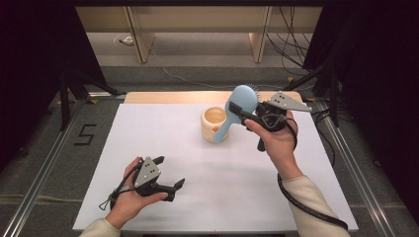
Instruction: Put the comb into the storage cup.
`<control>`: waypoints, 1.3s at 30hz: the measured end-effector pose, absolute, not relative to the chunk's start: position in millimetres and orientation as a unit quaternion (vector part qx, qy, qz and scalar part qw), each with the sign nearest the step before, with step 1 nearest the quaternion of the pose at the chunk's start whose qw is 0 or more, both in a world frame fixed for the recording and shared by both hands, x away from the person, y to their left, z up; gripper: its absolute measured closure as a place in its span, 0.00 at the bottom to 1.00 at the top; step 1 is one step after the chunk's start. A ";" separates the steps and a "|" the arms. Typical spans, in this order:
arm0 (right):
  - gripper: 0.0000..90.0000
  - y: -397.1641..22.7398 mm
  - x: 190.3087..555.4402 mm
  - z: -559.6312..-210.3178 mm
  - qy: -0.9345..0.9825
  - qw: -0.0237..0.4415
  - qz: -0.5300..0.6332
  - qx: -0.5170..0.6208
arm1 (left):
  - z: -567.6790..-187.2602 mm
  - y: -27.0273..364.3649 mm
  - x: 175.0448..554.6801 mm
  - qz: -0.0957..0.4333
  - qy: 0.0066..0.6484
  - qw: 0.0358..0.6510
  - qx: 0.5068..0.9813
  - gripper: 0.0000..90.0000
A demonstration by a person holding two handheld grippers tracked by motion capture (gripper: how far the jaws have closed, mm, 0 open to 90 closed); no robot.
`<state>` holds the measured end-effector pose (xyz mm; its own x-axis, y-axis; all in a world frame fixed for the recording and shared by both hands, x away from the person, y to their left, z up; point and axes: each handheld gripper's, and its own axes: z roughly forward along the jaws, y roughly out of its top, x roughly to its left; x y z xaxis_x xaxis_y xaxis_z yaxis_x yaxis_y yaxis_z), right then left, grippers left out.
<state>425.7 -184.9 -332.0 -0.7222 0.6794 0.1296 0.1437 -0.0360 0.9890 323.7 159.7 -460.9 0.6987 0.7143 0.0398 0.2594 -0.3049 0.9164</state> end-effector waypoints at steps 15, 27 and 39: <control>0.56 -185.1 429.3 -331.6 0.660 0.205 0.651 0.314 | -461.2 159.7 323.9 0.228 0.313 0.498 0.776 0.02; 0.56 -184.9 433.1 -331.1 0.660 0.206 0.651 0.315 | -461.2 159.7 323.6 0.227 0.313 0.498 0.776 0.02; 0.56 -184.7 437.1 -331.1 0.658 0.206 0.651 0.318 | -461.4 159.1 323.4 0.228 0.313 0.496 0.777 0.02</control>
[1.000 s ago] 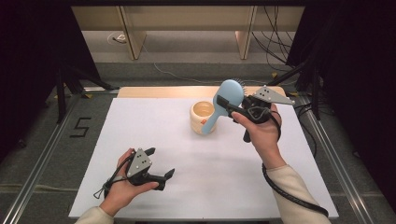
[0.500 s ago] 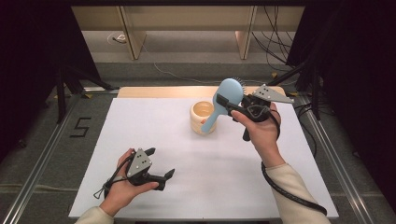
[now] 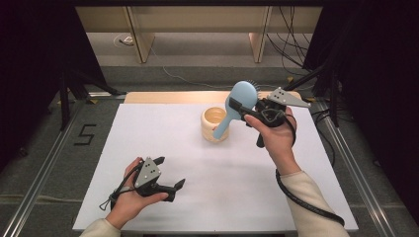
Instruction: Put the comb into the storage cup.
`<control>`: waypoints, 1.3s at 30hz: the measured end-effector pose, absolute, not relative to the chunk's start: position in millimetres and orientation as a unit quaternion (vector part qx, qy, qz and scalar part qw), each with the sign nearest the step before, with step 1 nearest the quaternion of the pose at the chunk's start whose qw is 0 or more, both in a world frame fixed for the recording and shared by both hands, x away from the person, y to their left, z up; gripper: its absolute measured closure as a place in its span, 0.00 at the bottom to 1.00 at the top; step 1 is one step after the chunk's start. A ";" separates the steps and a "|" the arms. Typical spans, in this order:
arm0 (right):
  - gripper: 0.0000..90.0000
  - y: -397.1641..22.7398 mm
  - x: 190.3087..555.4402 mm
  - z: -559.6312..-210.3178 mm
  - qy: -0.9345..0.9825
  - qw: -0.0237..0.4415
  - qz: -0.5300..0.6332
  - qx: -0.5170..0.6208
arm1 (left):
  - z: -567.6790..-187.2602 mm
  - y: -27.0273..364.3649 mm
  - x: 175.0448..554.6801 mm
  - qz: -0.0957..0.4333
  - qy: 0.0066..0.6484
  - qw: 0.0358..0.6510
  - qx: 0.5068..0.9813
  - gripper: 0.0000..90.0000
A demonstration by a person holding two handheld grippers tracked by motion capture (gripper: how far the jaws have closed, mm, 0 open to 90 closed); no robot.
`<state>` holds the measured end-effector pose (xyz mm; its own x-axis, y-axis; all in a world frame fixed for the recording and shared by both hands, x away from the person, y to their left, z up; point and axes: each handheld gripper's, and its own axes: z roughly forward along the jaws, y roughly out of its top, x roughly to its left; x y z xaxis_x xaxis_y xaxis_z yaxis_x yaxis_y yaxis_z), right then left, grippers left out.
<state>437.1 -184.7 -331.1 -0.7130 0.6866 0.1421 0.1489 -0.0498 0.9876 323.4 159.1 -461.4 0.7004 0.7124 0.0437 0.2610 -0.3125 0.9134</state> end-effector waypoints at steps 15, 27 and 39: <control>0.56 -179.6 441.3 -330.0 0.660 0.203 0.649 0.320 | -462.2 157.2 322.2 0.226 0.314 0.496 0.777 0.02; 0.56 -178.5 443.9 -328.3 0.659 0.206 0.648 0.321 | -462.3 156.6 321.9 0.225 0.313 0.496 0.778 0.02; 0.56 -177.9 449.0 -322.3 0.659 0.210 0.645 0.323 | -462.9 155.5 321.9 0.222 0.314 0.497 0.778 0.02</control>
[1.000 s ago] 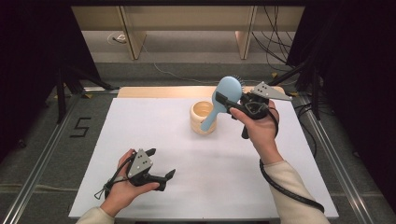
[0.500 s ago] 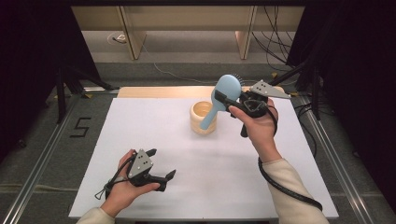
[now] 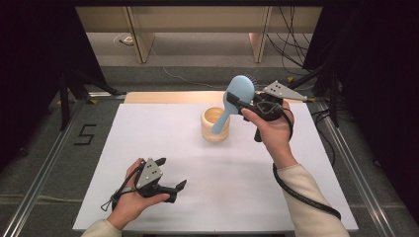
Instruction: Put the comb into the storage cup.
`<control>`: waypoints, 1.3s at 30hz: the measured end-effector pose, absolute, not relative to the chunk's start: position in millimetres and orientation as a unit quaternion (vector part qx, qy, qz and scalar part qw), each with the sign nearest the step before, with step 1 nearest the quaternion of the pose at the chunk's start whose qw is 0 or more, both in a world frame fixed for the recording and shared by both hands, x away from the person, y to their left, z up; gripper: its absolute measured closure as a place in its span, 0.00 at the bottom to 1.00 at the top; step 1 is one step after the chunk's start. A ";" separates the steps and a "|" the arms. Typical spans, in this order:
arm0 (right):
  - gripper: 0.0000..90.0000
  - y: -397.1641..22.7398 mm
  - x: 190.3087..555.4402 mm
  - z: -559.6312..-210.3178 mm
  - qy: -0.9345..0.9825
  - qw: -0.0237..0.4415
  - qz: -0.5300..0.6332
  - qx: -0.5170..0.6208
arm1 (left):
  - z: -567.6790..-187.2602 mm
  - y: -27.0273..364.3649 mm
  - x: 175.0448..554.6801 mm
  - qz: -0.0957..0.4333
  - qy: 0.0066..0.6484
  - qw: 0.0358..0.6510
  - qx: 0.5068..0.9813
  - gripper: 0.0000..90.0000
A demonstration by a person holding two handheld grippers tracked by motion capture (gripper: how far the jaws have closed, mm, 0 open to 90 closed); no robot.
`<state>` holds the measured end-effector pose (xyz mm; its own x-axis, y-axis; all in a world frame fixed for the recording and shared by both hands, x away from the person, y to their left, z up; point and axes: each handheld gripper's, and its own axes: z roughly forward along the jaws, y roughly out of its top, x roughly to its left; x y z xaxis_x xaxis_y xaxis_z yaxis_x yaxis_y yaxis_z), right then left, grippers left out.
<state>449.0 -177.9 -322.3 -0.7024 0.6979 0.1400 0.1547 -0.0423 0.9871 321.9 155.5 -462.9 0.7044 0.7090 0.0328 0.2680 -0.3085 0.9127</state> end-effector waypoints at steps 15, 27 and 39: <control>0.56 -179.0 456.3 -318.9 0.660 0.216 0.639 0.330 | -463.0 155.9 322.4 0.221 0.316 0.497 0.778 0.02; 0.56 -175.7 461.3 -314.4 0.662 0.219 0.636 0.331 | -463.2 156.0 322.9 0.220 0.317 0.497 0.777 0.02; 0.56 -174.6 466.4 -311.6 0.663 0.225 0.632 0.333 | -463.6 156.0 323.2 0.220 0.319 0.498 0.776 0.02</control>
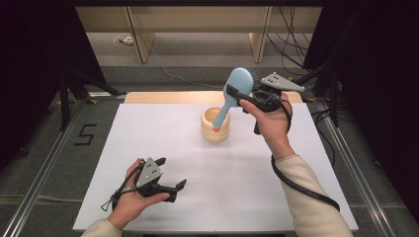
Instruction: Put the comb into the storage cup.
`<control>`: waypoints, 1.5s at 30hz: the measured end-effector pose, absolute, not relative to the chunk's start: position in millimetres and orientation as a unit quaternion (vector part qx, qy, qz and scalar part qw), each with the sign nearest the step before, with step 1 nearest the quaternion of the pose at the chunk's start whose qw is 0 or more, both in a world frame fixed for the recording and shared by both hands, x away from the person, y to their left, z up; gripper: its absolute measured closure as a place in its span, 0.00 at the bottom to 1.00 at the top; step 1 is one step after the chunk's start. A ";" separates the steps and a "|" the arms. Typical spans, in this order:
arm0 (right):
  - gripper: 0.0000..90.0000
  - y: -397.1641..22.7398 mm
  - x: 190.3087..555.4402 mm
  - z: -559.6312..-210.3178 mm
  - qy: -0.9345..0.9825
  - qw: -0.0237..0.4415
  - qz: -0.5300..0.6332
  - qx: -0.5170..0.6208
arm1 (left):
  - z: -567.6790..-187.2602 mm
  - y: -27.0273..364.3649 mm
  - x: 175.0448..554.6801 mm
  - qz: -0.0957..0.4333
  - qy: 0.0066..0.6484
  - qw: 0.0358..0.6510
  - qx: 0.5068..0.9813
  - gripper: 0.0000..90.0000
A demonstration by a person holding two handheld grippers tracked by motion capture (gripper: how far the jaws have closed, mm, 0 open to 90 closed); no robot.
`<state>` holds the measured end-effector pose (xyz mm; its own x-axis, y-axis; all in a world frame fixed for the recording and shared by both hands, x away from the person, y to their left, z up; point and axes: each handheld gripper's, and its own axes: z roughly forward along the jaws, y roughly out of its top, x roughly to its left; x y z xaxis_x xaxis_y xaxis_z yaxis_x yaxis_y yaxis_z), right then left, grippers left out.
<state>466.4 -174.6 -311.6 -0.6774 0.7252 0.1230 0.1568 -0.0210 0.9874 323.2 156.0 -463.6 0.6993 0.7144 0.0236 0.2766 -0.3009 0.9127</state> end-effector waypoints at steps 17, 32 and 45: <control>0.56 -171.8 473.6 -309.6 0.661 0.229 0.629 0.339 | -463.8 155.8 323.1 0.218 0.321 0.497 0.776 0.02; 0.56 -168.2 482.4 -309.8 0.659 0.236 0.624 0.347 | -463.9 155.7 323.2 0.218 0.320 0.497 0.777 0.02; 0.56 -167.3 493.2 -309.4 0.660 0.236 0.615 0.360 | -464.1 155.7 323.5 0.216 0.321 0.497 0.776 0.02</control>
